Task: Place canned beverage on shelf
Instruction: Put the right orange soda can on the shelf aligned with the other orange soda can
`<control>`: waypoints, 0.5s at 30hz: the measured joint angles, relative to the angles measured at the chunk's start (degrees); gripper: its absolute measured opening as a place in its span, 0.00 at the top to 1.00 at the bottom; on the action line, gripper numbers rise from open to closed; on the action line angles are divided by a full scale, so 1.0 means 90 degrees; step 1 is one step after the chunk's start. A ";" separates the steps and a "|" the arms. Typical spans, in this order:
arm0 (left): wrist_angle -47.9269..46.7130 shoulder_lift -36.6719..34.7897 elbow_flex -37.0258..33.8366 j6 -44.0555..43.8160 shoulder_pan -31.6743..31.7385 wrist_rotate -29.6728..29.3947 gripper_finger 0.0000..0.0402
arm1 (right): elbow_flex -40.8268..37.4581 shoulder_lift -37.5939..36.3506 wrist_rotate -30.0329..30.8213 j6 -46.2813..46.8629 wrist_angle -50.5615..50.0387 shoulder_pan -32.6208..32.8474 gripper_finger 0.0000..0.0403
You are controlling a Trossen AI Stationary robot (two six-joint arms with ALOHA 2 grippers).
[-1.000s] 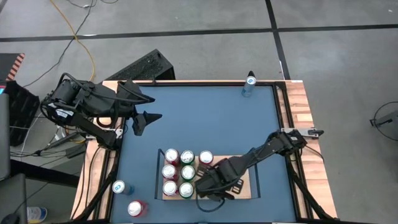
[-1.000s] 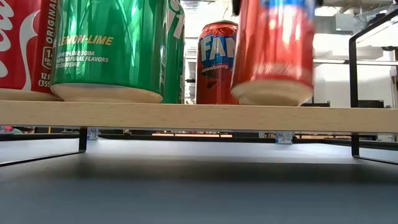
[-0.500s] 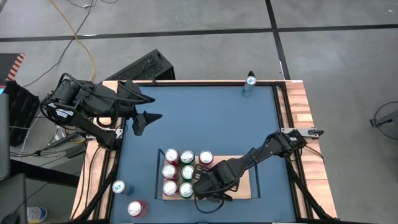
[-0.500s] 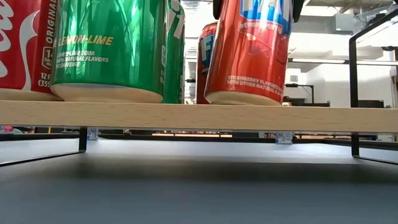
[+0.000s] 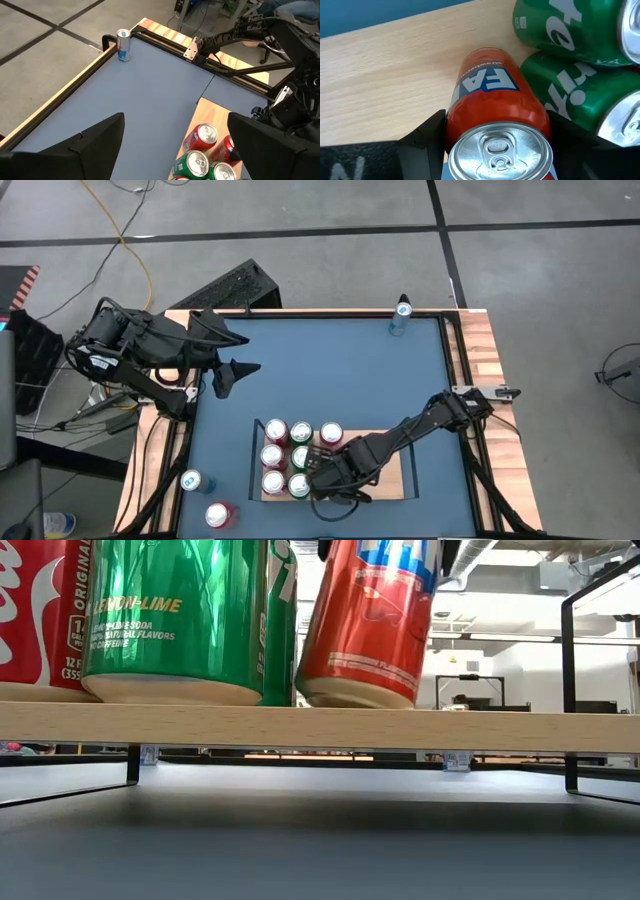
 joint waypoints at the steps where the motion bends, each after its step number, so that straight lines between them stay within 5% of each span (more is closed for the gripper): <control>1: -0.0001 0.0000 0.0000 0.0015 0.0000 0.0000 0.16 | 0.0000 -0.0002 0.0000 0.0007 -0.0019 0.0000 0.36; 8: -0.0002 0.0000 0.0000 0.0119 0.0000 0.0002 0.16 | -0.0001 -0.0002 0.0011 0.0194 -0.0113 0.0055 0.35; 15: 0.0000 0.0000 0.0000 0.0119 0.0000 0.0002 0.16 | -0.0001 -0.0003 0.0062 0.0620 -0.0143 0.0060 0.19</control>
